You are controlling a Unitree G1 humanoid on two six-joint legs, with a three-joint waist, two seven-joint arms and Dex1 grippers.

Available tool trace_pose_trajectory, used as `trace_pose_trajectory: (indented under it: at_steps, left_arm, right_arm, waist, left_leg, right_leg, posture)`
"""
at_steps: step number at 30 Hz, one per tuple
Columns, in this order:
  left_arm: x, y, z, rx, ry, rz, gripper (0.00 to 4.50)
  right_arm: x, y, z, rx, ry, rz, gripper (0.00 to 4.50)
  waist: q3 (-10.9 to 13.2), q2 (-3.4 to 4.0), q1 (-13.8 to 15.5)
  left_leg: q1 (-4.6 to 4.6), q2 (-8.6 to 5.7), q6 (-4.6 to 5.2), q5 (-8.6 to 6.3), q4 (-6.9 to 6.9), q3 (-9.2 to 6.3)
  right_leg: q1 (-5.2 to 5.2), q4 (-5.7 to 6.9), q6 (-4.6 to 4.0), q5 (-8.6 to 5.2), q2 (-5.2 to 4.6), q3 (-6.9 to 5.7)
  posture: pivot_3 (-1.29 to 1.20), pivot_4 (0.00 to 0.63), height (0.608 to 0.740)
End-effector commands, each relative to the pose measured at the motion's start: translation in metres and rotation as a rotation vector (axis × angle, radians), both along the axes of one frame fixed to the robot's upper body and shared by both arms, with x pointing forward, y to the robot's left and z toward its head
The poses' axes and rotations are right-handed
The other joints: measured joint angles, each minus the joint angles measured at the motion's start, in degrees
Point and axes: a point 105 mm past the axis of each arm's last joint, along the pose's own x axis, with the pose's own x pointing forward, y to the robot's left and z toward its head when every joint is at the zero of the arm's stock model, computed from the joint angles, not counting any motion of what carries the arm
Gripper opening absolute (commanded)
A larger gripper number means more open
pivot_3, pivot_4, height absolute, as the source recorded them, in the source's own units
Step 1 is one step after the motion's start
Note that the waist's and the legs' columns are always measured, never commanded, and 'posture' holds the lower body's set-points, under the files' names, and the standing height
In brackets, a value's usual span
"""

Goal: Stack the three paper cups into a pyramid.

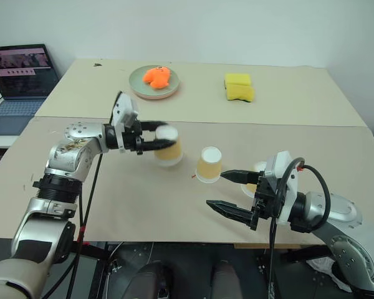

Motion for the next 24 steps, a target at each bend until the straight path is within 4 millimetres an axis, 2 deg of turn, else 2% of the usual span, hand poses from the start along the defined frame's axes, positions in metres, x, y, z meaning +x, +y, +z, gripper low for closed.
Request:
trace_pose_trajectory:
  at_steps: [1, 4, 8, 12, 24]
  left_arm:
    - [-0.012, 0.001, -0.003, 0.075, -0.008, -0.105, 2.51]
    - [-0.009, 0.0, -0.017, 0.119, -0.01, -0.111, 2.51]
    - [-0.003, -0.01, -0.021, 0.094, -0.009, -0.103, 2.51]
    - [-0.002, -0.02, -0.019, 0.068, -0.019, -0.123, 2.51]
    - [0.021, -0.042, -0.012, 0.007, -0.064, -0.061, 2.51]
  right_arm:
    - [-0.003, 0.0, 0.008, 0.003, -0.049, -0.006, 4.5]
    - [-0.005, 0.0, 0.008, 0.005, -0.05, -0.02, 4.5]
    - [-0.007, 0.0, 0.007, 0.01, -0.049, -0.027, 4.5]
    - [-0.007, -0.001, 0.007, 0.01, -0.05, -0.033, 4.5]
    - [-0.008, 0.0, 0.007, 0.011, -0.055, -0.042, 4.5]
  waist:
    - [0.0, 0.0, 0.08]
    - [0.0, 0.0, 0.3]
    - [0.0, -0.01, 0.89]
    - [0.0, -0.01, 1.06]
    - [0.01, -0.01, 0.92]
  left_leg:
    - [0.01, 0.0, 0.01, -0.01, 0.0, 0.0]
    - [0.02, 0.0, 0.06, -0.03, 0.01, -0.01]
    - [0.0, -0.01, 0.09, -0.05, 0.01, -0.01]
    - [-0.04, -0.05, 0.12, -0.07, 0.08, -0.02]
    - [-0.04, -0.04, 0.15, -0.08, 0.09, -0.03]
  right_leg:
    - [0.0, 0.04, 0.0, 0.0, 0.0, 0.0]
    - [0.02, 0.03, -0.01, 0.0, -0.02, 0.03]
    - [0.03, -0.04, 0.0, 0.0, -0.02, 0.02]
    - [0.08, -0.07, 0.01, 0.01, -0.06, 0.01]
    - [0.07, -0.05, 0.01, 0.01, -0.06, -0.01]
  posture:
    - [0.0, 0.15, 0.673]
    - [0.0, 0.15, 0.673]
    - [0.0, 0.15, 0.673]
    - [0.0, 0.15, 0.673]
    - [0.0, 0.15, 0.673]
